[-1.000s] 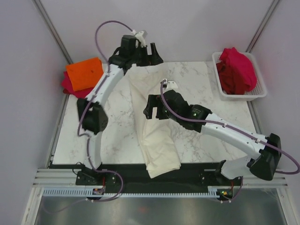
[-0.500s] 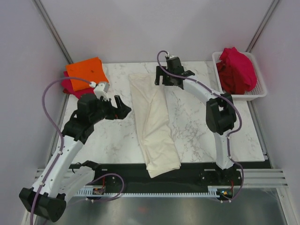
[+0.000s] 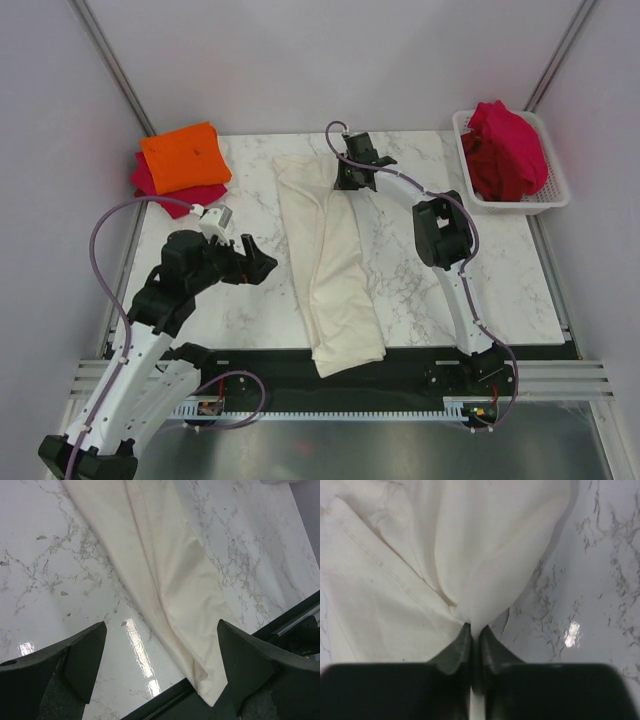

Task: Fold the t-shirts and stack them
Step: Fold the tshirt

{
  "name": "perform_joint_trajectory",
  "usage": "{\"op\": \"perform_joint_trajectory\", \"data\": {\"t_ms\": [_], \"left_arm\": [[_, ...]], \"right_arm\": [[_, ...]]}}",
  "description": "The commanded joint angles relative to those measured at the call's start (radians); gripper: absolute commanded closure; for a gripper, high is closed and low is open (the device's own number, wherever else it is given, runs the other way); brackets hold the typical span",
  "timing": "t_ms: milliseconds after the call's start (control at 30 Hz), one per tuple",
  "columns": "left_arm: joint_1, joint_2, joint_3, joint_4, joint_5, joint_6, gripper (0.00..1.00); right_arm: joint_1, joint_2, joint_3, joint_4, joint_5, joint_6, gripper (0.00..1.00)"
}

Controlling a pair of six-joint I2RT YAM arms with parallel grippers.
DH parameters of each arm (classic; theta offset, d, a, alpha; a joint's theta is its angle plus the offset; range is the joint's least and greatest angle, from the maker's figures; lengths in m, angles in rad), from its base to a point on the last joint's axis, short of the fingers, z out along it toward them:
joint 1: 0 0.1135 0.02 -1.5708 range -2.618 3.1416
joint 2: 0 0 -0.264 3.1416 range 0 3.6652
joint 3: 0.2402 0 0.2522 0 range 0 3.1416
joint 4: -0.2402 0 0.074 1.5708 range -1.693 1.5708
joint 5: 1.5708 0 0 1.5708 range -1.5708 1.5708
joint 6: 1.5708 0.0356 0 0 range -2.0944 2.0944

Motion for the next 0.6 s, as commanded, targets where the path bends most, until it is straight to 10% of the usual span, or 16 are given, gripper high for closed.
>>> {"op": "perform_joint_trajectory", "data": {"t_ms": [0,400,467,500,567], "left_arm": [[-0.003,0.047,0.025,0.023,0.017,0.03,0.01],[-0.004,0.078,0.022,0.023,0.017,0.03,0.01],[-0.004,0.087,0.022,0.023,0.017,0.03,0.01],[-0.004,0.09,0.02,0.023,0.017,0.03,0.01],[-0.004,0.108,0.019,0.023,0.017,0.03,0.01]], "right_arm": [[-0.029,0.058,0.065,0.033,0.069,0.058,1.0],[-0.096,0.226,0.277,0.053,0.283,0.245,1.0],[-0.098,0.216,0.257,0.071,0.258,0.251,0.79],[-0.101,0.208,0.247,0.076,0.241,0.245,0.34],[-0.109,0.178,0.23,0.082,0.196,0.207,0.11]]}}
